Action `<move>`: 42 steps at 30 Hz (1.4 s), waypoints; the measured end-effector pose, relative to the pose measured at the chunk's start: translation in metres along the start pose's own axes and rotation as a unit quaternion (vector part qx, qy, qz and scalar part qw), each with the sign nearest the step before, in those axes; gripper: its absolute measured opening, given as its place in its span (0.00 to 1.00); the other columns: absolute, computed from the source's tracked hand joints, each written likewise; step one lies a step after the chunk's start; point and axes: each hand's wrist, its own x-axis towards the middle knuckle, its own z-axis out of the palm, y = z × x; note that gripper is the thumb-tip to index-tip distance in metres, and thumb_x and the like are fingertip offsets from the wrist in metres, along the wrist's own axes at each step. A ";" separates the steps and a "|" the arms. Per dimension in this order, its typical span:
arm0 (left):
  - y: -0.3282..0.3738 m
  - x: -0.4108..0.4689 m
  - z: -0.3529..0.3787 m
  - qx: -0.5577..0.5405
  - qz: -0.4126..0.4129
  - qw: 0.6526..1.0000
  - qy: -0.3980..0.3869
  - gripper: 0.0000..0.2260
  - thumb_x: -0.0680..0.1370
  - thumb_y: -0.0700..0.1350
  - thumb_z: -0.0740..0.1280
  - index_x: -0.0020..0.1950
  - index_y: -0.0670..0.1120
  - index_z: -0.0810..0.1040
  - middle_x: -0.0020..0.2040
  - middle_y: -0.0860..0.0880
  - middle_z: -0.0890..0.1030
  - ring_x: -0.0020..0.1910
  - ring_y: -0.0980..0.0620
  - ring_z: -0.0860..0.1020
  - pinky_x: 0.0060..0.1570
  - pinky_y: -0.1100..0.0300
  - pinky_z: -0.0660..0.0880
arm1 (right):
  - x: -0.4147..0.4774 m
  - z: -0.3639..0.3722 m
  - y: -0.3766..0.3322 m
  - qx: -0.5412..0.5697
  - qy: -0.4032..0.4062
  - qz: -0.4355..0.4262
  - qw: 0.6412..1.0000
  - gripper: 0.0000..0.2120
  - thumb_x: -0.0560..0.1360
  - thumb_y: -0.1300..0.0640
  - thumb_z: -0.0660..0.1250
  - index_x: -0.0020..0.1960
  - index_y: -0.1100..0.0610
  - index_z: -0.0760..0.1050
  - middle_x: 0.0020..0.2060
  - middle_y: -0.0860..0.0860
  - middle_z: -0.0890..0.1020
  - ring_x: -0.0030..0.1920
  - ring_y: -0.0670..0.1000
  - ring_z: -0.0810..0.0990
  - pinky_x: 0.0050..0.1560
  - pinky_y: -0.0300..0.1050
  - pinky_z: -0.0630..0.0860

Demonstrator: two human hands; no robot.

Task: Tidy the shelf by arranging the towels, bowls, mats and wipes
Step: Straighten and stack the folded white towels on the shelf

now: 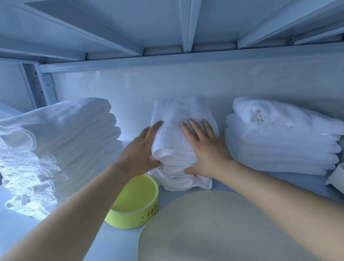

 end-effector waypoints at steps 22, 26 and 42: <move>0.001 -0.004 0.005 0.021 -0.131 0.970 -0.206 0.25 0.65 0.54 0.76 0.59 0.49 0.78 0.56 0.53 0.80 0.49 0.53 0.77 0.45 0.62 0.71 | 0.034 -0.014 0.015 0.125 0.093 0.050 0.987 0.43 0.62 0.45 0.72 0.72 0.53 0.58 0.66 0.50 0.68 0.64 0.57 0.67 0.54 0.54 0.74; 0.009 -0.003 0.015 -0.005 -0.112 0.977 -0.181 0.24 0.67 0.51 0.75 0.62 0.48 0.77 0.57 0.53 0.79 0.53 0.52 0.76 0.46 0.64 0.68 | 0.039 -0.017 0.019 0.135 0.093 0.051 0.985 0.41 0.63 0.44 0.71 0.71 0.52 0.58 0.65 0.49 0.69 0.63 0.57 0.68 0.53 0.54 0.74; 0.006 -0.017 -0.028 0.065 -0.099 0.987 -0.105 0.19 0.67 0.59 0.74 0.53 0.50 0.81 0.53 0.54 0.80 0.54 0.53 0.76 0.45 0.64 0.66 | 0.008 0.004 0.011 0.130 0.132 -0.044 0.982 0.40 0.56 0.52 0.75 0.67 0.57 0.67 0.62 0.52 0.74 0.60 0.59 0.73 0.49 0.56 0.75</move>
